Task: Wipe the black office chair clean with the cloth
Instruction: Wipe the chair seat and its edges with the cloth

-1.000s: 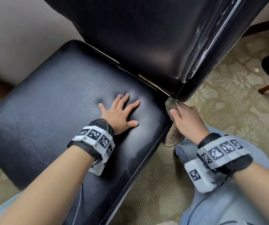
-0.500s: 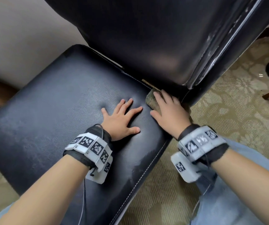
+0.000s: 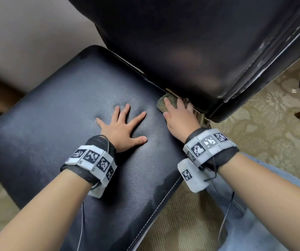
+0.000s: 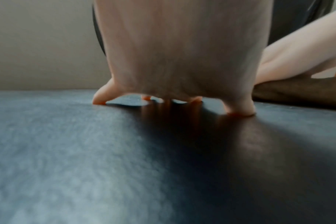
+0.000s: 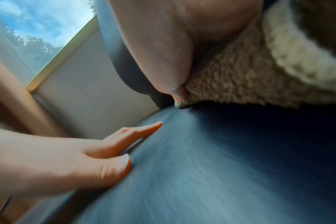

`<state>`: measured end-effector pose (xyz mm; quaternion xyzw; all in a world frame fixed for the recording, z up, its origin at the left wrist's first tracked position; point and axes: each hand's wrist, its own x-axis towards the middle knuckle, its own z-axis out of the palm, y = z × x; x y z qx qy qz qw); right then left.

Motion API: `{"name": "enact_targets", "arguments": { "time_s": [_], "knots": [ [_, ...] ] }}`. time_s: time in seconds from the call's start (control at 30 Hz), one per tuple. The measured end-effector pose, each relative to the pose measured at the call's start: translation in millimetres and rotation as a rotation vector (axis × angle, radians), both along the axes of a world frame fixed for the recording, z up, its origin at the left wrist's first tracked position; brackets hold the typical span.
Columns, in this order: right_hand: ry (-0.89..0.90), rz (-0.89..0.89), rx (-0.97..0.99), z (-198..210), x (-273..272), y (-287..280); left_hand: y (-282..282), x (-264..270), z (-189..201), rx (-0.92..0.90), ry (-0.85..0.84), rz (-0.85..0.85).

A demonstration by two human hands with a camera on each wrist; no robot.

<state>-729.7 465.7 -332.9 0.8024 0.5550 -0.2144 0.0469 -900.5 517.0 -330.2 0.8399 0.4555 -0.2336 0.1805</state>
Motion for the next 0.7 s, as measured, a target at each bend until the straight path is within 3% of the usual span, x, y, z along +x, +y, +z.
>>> {"name": "enact_targets", "arguments": {
  "time_s": [0.13, 0.3, 0.53, 0.7],
  "knots": [
    [0.098, -0.048, -0.016, 5.6, 1.7, 11.9, -0.1, -1.1, 0.0, -0.004, -0.01, 0.006],
    [0.0, -0.084, -0.008, 3.9, 7.0, -16.2, 2.0, -1.8, -1.5, -0.016, -0.028, 0.012],
    [0.003, -0.202, 0.058, -0.8, -18.2, 34.8, -0.4, 0.1, -4.1, -0.02, -0.034, 0.028],
    [-0.032, -0.14, 0.016, -13.1, -4.2, 28.0, 2.5, -1.0, -3.7, -0.02, -0.027, 0.023]
  ]
}}
